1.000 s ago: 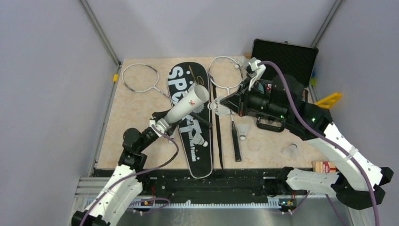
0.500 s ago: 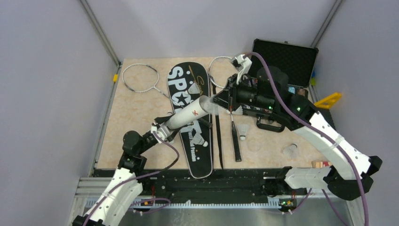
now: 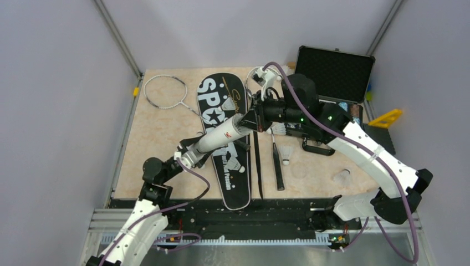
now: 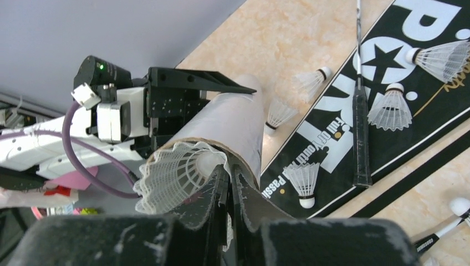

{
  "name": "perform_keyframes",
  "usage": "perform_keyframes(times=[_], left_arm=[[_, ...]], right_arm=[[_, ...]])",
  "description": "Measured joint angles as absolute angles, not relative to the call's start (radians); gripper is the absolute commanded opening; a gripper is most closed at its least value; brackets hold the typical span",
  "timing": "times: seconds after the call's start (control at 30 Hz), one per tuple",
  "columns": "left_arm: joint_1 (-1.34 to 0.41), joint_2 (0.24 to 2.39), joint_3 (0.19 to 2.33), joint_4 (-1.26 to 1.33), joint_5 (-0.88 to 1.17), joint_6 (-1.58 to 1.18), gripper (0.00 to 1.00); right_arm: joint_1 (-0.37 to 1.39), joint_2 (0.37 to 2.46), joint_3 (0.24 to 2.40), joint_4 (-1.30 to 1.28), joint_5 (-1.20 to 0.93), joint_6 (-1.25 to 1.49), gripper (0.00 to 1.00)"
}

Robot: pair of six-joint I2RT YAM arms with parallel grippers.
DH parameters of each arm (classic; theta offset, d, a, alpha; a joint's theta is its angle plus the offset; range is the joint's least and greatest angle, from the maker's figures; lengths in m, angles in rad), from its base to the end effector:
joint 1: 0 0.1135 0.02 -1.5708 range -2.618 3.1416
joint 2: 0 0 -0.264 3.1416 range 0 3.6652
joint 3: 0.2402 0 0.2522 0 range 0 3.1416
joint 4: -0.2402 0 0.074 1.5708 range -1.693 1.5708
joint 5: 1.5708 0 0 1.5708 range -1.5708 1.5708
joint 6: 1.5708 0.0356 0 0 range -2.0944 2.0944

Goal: Pack up the badminton gear

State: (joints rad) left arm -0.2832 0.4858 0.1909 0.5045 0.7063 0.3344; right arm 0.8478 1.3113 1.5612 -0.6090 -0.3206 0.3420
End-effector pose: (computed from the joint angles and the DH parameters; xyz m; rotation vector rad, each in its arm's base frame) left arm 0.1253 -0.0605 0.2440 0.9574 1.0569 -0.4372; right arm 0.1740 0.2141 0.4495 -0.7390 1.9372 1.0759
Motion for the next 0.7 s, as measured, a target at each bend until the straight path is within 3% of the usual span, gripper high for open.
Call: perform_keyframes(times=[0.23, 0.53, 0.63, 0.7], left_arm=[[-0.283, 0.479, 0.175, 0.524, 0.693, 0.305, 0.35], [-0.283, 0.48, 0.171, 0.524, 0.677, 0.287, 0.35], [-0.283, 0.479, 0.17, 0.537, 0.673, 0.283, 0.35], [-0.283, 0.477, 0.17, 0.553, 0.672, 0.282, 0.35]], right_arm=[[0.848, 1.336, 1.581, -0.62, -0.365, 0.285, 0.45], [0.848, 1.316, 1.612, -0.645, -0.297, 0.254, 0.68], [0.848, 1.29, 1.612, -0.658, -0.249, 0.249, 0.89], [0.848, 1.272, 1.614, -0.679, -0.206, 0.245, 0.97]])
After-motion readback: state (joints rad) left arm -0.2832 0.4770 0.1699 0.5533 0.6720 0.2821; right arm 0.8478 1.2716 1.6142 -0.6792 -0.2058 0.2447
